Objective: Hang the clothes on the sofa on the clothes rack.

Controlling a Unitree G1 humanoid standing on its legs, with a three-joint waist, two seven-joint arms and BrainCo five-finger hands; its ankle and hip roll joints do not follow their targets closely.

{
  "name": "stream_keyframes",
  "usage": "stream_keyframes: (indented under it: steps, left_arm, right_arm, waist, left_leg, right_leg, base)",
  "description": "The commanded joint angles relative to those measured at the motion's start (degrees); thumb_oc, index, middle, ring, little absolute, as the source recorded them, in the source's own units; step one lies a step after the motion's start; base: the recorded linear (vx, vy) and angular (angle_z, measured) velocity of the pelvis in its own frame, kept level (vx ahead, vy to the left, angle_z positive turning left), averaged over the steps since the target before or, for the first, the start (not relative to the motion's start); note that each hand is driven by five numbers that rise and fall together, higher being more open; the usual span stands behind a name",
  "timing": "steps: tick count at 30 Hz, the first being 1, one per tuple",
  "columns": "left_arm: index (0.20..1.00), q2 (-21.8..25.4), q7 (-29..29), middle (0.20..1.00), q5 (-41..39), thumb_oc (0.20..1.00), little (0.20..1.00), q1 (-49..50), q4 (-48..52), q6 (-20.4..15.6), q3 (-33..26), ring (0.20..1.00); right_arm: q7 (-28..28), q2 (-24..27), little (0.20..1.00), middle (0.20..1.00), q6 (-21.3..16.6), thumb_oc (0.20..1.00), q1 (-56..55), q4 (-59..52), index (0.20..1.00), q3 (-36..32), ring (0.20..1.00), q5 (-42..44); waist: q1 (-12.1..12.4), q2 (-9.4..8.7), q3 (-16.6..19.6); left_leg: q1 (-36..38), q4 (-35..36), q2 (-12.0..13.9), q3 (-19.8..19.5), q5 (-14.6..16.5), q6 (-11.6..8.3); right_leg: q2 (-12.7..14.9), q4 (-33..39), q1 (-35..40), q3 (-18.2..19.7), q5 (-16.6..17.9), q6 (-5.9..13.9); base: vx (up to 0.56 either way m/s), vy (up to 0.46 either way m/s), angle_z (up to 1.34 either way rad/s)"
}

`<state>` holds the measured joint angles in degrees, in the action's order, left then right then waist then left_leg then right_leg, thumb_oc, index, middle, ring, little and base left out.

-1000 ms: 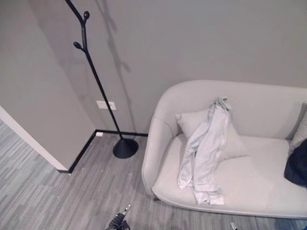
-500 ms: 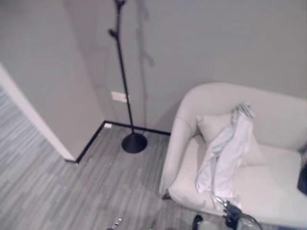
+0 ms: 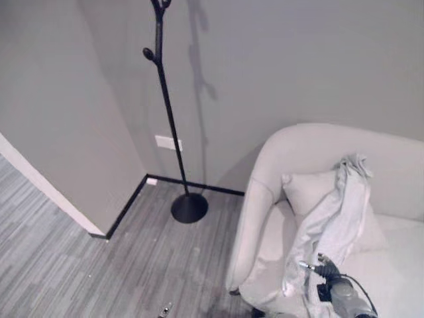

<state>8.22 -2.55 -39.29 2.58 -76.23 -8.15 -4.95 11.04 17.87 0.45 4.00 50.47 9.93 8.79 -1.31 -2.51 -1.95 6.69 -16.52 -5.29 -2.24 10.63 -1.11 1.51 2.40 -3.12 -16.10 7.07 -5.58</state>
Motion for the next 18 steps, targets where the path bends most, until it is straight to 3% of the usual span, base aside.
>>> stream_keyframes:
  steps: [1, 2, 3, 6, 7, 8, 9, 10, 11, 12, 18]
  left_arm:
    - [1.0, 1.3, -1.0, 1.0, -0.2, 1.0, 1.0, -1.2, 1.8, -0.8, 0.1, 1.0]
    - [1.0, 1.3, -1.0, 1.0, -0.2, 1.0, 1.0, -1.2, 1.8, -0.8, 0.1, 1.0]
    - [1.0, 1.0, -1.2, 1.0, -0.2, 1.0, 1.0, -0.6, 2.9, -0.5, 0.3, 1.0]
    - [1.0, 0.4, -1.6, 1.0, 0.7, 1.0, 1.0, -0.3, 2.9, -0.5, 1.0, 1.0]
    - [1.0, 0.1, -2.0, 1.0, 0.6, 1.0, 1.0, 0.1, 3.2, -0.7, 1.2, 1.0]
    - [1.0, 0.1, -2.0, 1.0, 0.6, 1.0, 1.0, 0.1, 3.2, -0.7, 1.2, 1.0]
    - [1.0, 0.0, -2.2, 1.0, 0.6, 1.0, 1.0, 0.3, 3.0, -0.8, 1.1, 1.0]
    - [1.0, -0.1, -2.3, 1.0, 0.4, 1.0, 1.0, 0.4, 2.8, -0.9, 1.2, 1.0]
    - [1.0, 0.1, -2.5, 1.0, 0.8, 1.0, 1.0, 0.4, 2.8, -1.1, 1.4, 1.0]
    - [1.0, -0.1, -2.5, 1.0, 2.1, 1.0, 1.0, 0.9, 1.3, -1.1, 0.9, 1.0]
    - [1.0, -0.3, -2.4, 1.0, 4.0, 1.0, 1.0, 1.3, 2.7, -2.1, 0.7, 1.0]
  right_arm:
    - [3.3, 1.6, 1.0, 1.0, -2.1, 1.0, 3.6, 0.6, 1.0, -0.8, 1.0, -2.1]
    - [3.3, 1.6, 1.0, 1.0, -2.1, 1.0, 3.6, 0.6, 1.0, -0.8, 1.0, -2.1]
    - [6.0, 2.6, 1.0, 1.0, -1.3, 1.0, 3.1, -1.1, 1.0, -1.4, 1.0, -5.4]
    - [8.6, 3.9, 1.0, 1.0, -0.5, 1.0, 3.3, -0.5, 1.0, -1.9, 1.0, -8.7]
    - [10.6, 4.9, 1.0, 1.0, 0.0, 1.0, 4.2, -0.8, 1.0, -2.6, 1.0, -10.4]
    - [10.6, 4.9, 1.0, 1.0, 0.0, 1.0, 4.2, -0.8, 1.0, -2.6, 1.0, -10.4]
    - [11.5, 5.7, 1.0, 1.0, 0.0, 1.0, 4.4, -1.8, 1.0, -3.0, 1.0, -11.4]
    - [11.9, 5.9, 1.0, 1.0, 0.2, 1.0, 4.3, -2.4, 1.0, -3.2, 1.0, -12.0]
    - [12.1, 6.3, 1.0, 1.0, 0.2, 1.0, 4.4, -4.0, 1.0, -2.8, 1.0, -13.5]
    - [14.0, 6.9, 1.0, 1.0, 0.9, 1.0, 3.4, -6.1, 1.0, -3.4, 1.0, -17.0]
    - [15.0, 10.2, 1.0, 1.0, 0.4, 1.0, -1.9, -16.8, 1.0, -4.1, 1.0, -28.2]
  waist:
    - [1.4, 2.15, -0.9]
    - [1.3, 2.17, -0.9]
    - [2.0, 1.16, -2.1]
    - [2.3, 1.0, -3.2]
    - [3.0, 0.83, -4.1]
    - [2.9, 0.8, -4.0]
    - [3.3, 0.75, -4.5]
    - [3.5, 0.58, -4.7]
    - [4.0, 0.85, -5.3]
    - [3.6, 1.55, -4.7]
    - [1.7, 2.1, -4.1]
  left_leg:
    - [0.7, 5.0, 21.7, -2.3, -19.4, -6.68]
    - [0.5, 4.8, 21.8, -2.5, -19.3, -6.72]
    - [-3.2, -2.8, 21.7, -2.3, -22.4, -5.64]
    - [-5.9, -4.7, 21.2, -1.1, -19.6, -4.61]
    - [-8.9, -2.1, 18.1, -0.8, -14.1, -3.68]
    - [-8.9, -2.1, 18.1, -0.8, -14.1, -3.67]
    - [-10.6, 0.3, 16.1, -0.5, -11.0, -3.42]
    - [-12.0, 2.9, 14.3, -0.4, -10.3, -3.37]
    - [-13.8, 6.8, 12.8, 0.0, -11.5, -3.63]
    - [-10.8, 13.6, 13.7, 2.2, -12.3, -3.95]
    - [-7.0, 19.7, 13.9, 4.5, -13.7, -4.44]
  right_leg:
    - [4.1, -4.4, 0.0, 0.5, -8.1, 9.06]
    - [4.0, -4.4, 0.0, 0.3, -8.1, 9.02]
    - [3.0, -2.8, 2.7, 0.8, -9.0, 7.52]
    - [2.8, -1.5, 4.5, 0.8, -9.9, 7.29]
    - [3.0, -0.4, 5.7, 1.5, -10.3, 7.62]
    - [3.0, -0.4, 5.7, 1.5, -10.3, 7.63]
    - [3.0, 0.3, 6.3, 1.7, -10.5, 7.86]
    - [3.3, 0.3, 6.2, 1.8, -10.5, 8.07]
    - [2.8, 0.3, 6.7, 2.0, -11.0, 8.13]
    - [1.7, 0.5, 7.4, 2.2, -11.8, 8.2]
    - [1.7, 2.5, 6.8, 2.3, -10.7, 8.74]
  base:
    - [0.11, -0.173, 0.14]
    - [0.22, -0.362, 0.24]
    - [0.15, -0.262, 0.2]
    - [0.13, -0.174, -0.15]
    - [0.07, -0.036, -0.3]
    - [0.13, -0.065, -0.21]
    - [0.06, -0.013, -0.15]
    - [0.08, -0.006, -0.1]
    - [0.15, 0.029, -0.09]
    - [0.17, 0.028, -0.14]
    - [0.08, 0.039, -0.2]
